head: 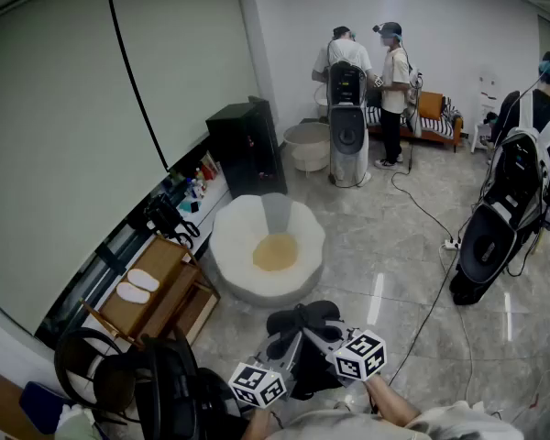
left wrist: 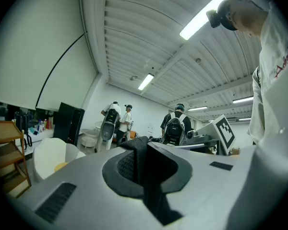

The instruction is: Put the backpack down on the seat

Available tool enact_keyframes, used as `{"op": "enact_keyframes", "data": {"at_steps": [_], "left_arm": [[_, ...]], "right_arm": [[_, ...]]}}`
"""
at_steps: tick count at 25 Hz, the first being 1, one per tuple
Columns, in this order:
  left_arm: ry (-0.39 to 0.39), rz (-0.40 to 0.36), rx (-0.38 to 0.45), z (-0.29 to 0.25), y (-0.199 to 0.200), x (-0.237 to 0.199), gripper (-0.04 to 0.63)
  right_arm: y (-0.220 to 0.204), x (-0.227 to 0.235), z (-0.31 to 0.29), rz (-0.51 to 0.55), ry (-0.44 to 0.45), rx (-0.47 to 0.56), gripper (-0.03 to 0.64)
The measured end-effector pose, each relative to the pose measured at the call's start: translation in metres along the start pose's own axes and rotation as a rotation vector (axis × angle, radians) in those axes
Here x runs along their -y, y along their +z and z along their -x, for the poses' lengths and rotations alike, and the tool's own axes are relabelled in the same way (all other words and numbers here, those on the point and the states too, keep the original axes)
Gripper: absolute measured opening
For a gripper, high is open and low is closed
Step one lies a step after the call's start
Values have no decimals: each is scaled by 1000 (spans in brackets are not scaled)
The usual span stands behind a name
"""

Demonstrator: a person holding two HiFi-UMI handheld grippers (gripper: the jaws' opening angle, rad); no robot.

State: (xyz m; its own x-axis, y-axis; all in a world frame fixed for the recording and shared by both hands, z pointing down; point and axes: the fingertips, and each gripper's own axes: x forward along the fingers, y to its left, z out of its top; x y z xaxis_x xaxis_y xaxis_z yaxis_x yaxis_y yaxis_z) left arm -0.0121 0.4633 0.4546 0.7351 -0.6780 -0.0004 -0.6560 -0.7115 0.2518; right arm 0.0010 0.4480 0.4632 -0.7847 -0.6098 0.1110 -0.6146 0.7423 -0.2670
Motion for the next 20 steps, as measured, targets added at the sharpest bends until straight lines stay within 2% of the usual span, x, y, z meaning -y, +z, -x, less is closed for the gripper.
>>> {"op": "enact_keyframes", "data": {"at_steps": [7, 20], "left_arm": [[-12, -13, 0, -20, 7, -3, 43], [30, -17, -7, -38, 6, -1, 43]], "right_arm": [[11, 18, -1, 8, -13, 10, 40], [15, 34, 3, -8, 25, -6, 41]]}}
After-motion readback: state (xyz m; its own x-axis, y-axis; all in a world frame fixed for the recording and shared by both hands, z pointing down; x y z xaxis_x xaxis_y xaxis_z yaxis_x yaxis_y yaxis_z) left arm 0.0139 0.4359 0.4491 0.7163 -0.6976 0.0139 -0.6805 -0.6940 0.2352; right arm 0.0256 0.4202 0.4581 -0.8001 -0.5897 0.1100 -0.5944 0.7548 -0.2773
